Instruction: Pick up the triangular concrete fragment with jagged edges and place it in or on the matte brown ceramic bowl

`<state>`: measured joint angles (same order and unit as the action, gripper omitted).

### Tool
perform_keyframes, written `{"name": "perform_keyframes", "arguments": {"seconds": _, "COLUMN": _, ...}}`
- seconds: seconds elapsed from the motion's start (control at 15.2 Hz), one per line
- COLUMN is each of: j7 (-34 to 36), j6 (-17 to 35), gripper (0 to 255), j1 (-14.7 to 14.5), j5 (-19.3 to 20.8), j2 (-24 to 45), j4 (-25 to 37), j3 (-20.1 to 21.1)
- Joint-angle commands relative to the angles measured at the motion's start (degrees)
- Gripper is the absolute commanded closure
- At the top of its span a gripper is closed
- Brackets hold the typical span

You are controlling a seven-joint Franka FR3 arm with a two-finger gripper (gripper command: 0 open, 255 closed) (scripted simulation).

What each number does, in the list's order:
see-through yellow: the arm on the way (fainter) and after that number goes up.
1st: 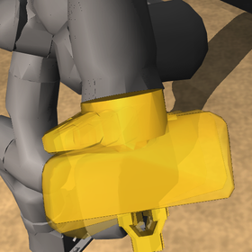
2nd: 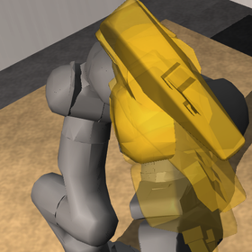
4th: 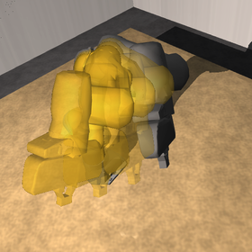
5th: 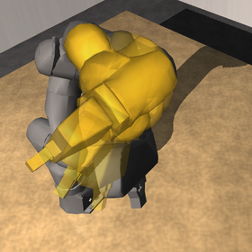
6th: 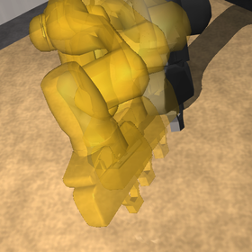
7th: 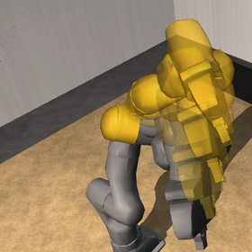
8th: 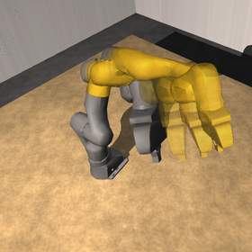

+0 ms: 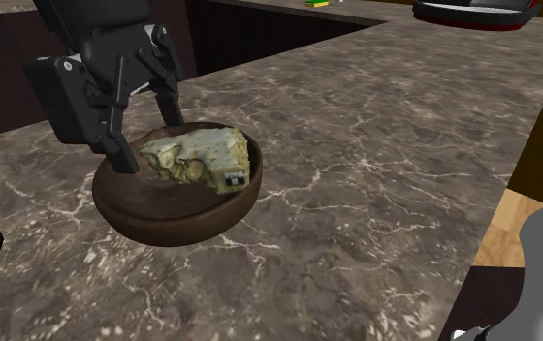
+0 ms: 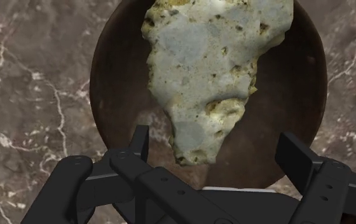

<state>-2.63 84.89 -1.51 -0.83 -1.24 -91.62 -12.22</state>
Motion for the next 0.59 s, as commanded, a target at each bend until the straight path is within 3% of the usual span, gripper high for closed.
{"name": "perform_keyframes", "arguments": {"seconds": 0.0, "j7": -0.16, "j6": -3.25, "gripper": 0, "j1": 0.1, "j5": -0.27, "j2": 1.32, "j4": 4.52, "j3": -0.11}}
{"name": "perform_keyframes", "arguments": {"seconds": 0.13, "j7": -0.44, "j6": -7.28, "gripper": 0, "j1": 0.31, "j5": -0.67, "j2": 3.25, "j4": 10.42, "j3": -0.31}}
{"name": "perform_keyframes", "arguments": {"seconds": 0.53, "j7": -0.44, "j6": -7.28, "gripper": 0, "j1": 0.31, "j5": -0.67, "j2": 3.25, "j4": 10.42, "j3": -0.31}}
